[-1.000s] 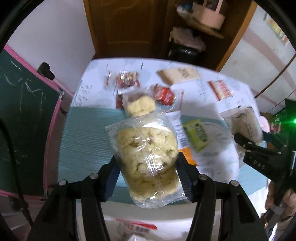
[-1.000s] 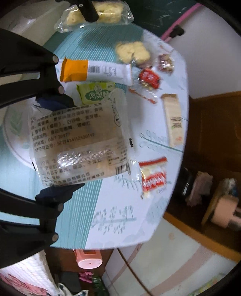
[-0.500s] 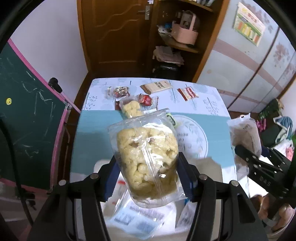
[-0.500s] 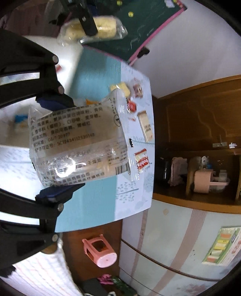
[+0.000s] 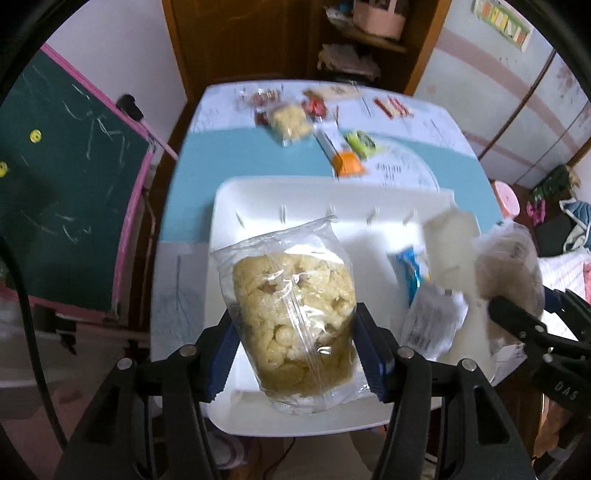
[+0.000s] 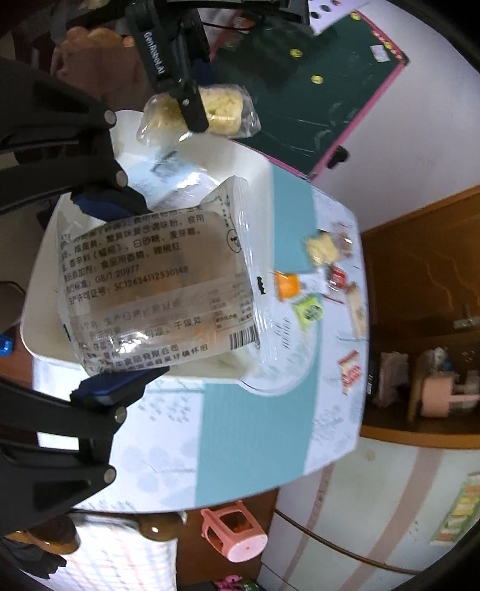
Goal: Organize snacks
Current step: 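Carry both bags over the white tray and release them inside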
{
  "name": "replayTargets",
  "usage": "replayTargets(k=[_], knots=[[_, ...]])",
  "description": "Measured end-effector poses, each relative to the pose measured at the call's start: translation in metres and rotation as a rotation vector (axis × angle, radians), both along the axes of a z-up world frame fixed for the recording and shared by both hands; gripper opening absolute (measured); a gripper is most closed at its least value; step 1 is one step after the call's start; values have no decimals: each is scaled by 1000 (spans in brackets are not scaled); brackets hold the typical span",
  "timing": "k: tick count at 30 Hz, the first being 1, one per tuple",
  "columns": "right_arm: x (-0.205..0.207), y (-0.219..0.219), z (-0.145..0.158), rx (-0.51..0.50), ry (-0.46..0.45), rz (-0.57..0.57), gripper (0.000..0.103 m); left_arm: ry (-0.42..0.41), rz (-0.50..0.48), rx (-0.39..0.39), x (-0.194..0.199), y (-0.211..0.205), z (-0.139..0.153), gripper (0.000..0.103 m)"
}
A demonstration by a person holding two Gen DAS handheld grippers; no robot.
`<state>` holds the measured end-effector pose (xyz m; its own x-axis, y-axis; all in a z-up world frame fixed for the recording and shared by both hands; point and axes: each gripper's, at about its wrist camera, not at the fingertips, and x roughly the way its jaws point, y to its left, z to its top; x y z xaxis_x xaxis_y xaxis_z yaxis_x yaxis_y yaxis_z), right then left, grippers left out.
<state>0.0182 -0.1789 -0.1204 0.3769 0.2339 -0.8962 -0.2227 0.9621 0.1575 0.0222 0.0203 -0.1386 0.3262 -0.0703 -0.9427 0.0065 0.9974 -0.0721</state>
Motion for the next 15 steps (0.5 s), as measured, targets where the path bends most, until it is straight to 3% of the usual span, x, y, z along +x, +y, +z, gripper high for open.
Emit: replayTargets(k=[15], knots=[[-15,38,-41,-54,92,89,68,28,-47,40,-3,-19,-23,58]])
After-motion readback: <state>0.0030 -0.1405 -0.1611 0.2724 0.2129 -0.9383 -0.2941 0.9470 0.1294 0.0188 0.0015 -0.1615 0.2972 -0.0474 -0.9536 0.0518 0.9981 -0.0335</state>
